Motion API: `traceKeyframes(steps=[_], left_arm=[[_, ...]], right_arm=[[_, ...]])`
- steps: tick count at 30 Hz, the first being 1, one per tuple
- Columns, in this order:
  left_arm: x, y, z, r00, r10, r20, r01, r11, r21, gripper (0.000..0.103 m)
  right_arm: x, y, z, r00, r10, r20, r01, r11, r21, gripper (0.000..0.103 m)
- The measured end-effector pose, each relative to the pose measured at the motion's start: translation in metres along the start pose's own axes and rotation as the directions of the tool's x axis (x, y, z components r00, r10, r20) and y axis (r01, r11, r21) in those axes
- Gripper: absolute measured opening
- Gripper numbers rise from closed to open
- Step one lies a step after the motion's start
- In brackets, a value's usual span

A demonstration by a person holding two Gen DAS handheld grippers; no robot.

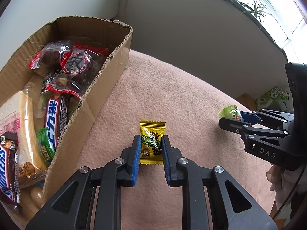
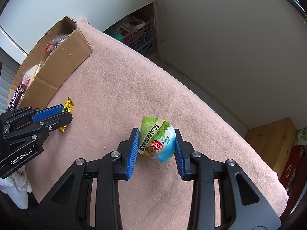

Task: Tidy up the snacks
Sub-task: 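Carry the yellow candy and round snack pack into the box and open both tools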

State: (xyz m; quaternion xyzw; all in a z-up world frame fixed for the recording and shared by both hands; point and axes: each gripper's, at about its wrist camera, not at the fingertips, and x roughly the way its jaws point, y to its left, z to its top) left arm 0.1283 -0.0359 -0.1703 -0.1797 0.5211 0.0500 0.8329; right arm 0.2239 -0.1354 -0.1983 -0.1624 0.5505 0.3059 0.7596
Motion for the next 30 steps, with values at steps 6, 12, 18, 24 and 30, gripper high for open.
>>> traceKeyframes(steps=[6,12,18,24,30], left_arm=[[-0.021,0.003,-0.003,1.000,-0.018,0.014,0.018,1.000,0.017,0.019],[-0.051,0.028,-0.007,0.999,-0.039,0.023,0.039,0.999,0.032,0.019],[-0.076,0.039,-0.004,0.999,-0.041,0.032,0.039,0.997,0.060,0.019],[-0.101,0.065,0.001,0.998,-0.042,0.047,0.039,0.997,0.068,0.019],[-0.112,0.092,-0.003,0.998,-0.035,0.059,0.033,0.999,0.044,0.019]], right_arm=[[-0.013,0.003,-0.008,1.000,0.001,0.014,-0.001,1.000,0.019,0.036],[-0.031,0.015,-0.007,0.999,0.009,0.041,-0.010,1.000,0.023,0.036],[-0.055,0.038,0.001,0.997,0.025,0.075,-0.027,0.999,0.031,0.036],[-0.065,0.065,0.013,0.995,0.034,0.094,-0.038,0.999,0.037,0.036],[-0.067,0.094,0.024,0.994,0.054,0.093,-0.056,0.998,0.019,0.036]])
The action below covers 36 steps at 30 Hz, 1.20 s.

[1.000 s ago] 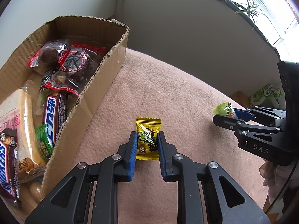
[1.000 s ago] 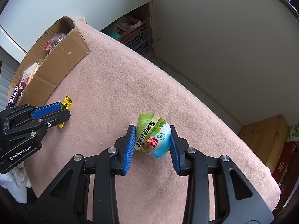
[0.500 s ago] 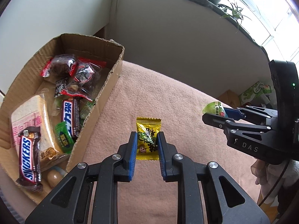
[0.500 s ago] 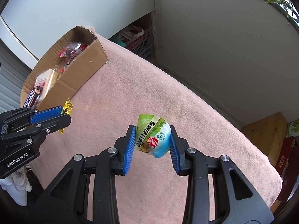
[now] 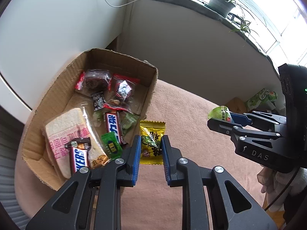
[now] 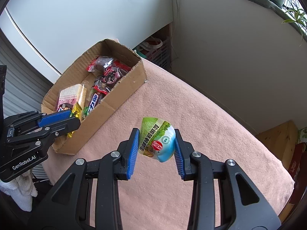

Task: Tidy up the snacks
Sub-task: 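Carry the yellow candy and round snack pack into the box and open both tools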

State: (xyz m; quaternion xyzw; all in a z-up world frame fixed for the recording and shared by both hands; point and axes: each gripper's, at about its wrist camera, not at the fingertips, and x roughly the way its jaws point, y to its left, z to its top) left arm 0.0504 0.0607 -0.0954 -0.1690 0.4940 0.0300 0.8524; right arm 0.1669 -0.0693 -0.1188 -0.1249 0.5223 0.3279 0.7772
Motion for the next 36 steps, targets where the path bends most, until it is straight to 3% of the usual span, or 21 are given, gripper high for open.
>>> traceKeyframes(steps=[14,31,36], left_arm=[[-0.001,0.052,0.027,0.998,0.061,-0.001,-0.061,0.998,-0.024,0.019],[0.017,0.076,0.050,0.997,0.073,-0.015,-0.073,0.997,-0.007,0.019],[0.019,0.081,0.051,0.997,0.076,-0.015,-0.076,0.997,-0.018,0.020]], right_arm=[[0.025,0.065,0.033,0.998,0.059,-0.015,-0.060,0.997,-0.053,0.036],[0.051,0.085,0.052,0.996,0.069,-0.050,-0.072,0.995,-0.064,0.039],[0.053,0.091,0.054,0.996,0.062,-0.057,-0.066,0.994,-0.088,0.046]])
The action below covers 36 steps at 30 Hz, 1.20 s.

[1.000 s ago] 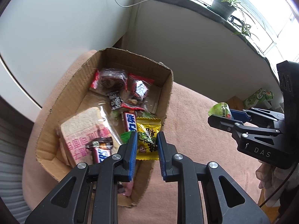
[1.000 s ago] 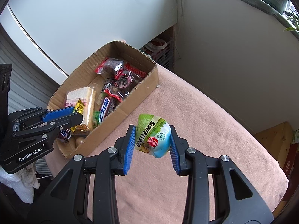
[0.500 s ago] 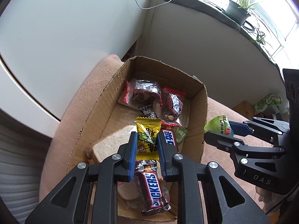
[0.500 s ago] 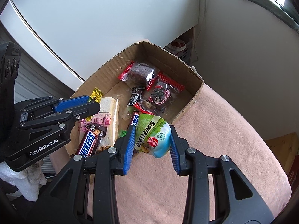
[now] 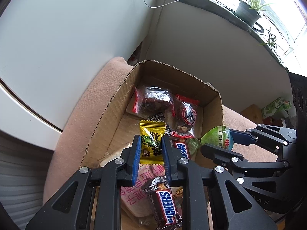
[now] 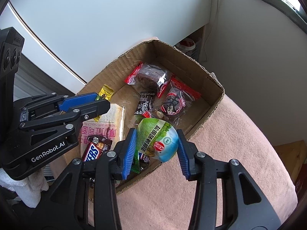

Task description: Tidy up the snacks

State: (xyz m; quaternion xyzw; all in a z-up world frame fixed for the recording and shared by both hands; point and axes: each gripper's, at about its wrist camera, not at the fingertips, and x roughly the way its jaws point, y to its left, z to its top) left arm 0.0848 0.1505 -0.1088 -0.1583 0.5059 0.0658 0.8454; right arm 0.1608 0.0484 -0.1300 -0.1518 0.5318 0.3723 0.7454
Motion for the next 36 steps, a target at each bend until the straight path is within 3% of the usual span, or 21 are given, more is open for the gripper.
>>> traceKeyframes(steps=[2,6,11,19,28,36], left_arm=[[-0.001,0.000,0.000,1.000,0.004,0.000,-0.004,1.000,0.002,0.020],[-0.003,0.003,0.001,1.000,0.003,0.003,-0.003,1.000,-0.001,0.021],[-0.005,0.007,0.000,1.000,0.010,0.006,-0.010,1.000,-0.008,0.029],[-0.013,0.011,-0.004,1.000,0.023,0.013,-0.023,1.000,-0.015,0.045],[-0.026,0.017,-0.016,0.999,0.042,0.025,-0.041,0.998,-0.042,0.046],[-0.045,0.013,-0.033,0.998,0.054,0.040,-0.053,0.998,-0.031,0.046]], right_arm=[[0.000,0.002,0.000,1.000,-0.003,0.002,0.003,1.000,-0.005,0.046],[-0.003,0.005,-0.001,1.000,-0.023,0.012,0.023,1.000,-0.019,0.061],[-0.003,0.007,-0.003,0.999,-0.039,0.019,0.039,0.999,-0.018,0.070],[-0.006,0.005,-0.012,0.998,-0.063,0.017,0.063,0.998,0.009,0.071],[-0.029,0.001,-0.031,0.997,-0.060,0.048,0.055,0.994,0.092,0.071],[-0.048,0.006,-0.046,0.992,-0.120,0.051,0.112,0.984,0.138,0.071]])
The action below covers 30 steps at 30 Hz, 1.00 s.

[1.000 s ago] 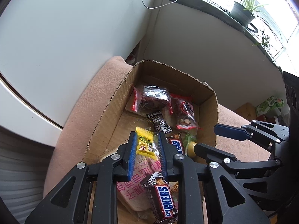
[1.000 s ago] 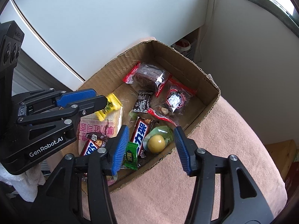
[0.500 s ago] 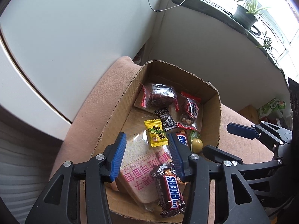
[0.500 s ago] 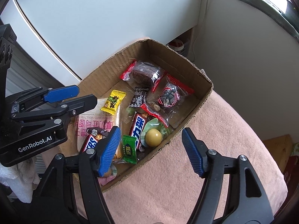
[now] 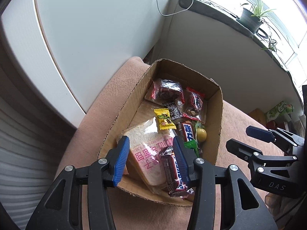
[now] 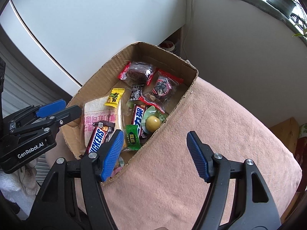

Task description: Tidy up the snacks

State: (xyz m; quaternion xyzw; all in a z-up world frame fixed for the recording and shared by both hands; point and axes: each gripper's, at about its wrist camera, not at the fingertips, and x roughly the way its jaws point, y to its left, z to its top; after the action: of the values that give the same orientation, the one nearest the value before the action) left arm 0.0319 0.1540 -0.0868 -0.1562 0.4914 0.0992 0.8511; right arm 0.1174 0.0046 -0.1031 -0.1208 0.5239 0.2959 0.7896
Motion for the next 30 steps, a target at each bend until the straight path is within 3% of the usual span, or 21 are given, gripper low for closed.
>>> traceKeyframes(steps=[10,13,30], left_arm=[[-0.038,-0.007,-0.023,0.999,0.002,0.042,-0.002,1.000,-0.007,0.046],[-0.048,-0.010,-0.028,0.999,0.010,0.053,-0.009,1.000,-0.007,0.058],[-0.073,-0.025,-0.051,0.997,0.035,0.064,-0.034,0.999,-0.011,0.060]], right_arm=[[-0.038,0.005,-0.017,0.997,-0.021,0.070,0.020,1.000,0.015,0.071],[-0.050,0.006,-0.024,0.996,-0.023,0.088,0.022,1.000,0.018,0.071],[-0.080,0.011,-0.054,0.988,-0.082,0.131,0.077,0.996,0.039,0.071]])
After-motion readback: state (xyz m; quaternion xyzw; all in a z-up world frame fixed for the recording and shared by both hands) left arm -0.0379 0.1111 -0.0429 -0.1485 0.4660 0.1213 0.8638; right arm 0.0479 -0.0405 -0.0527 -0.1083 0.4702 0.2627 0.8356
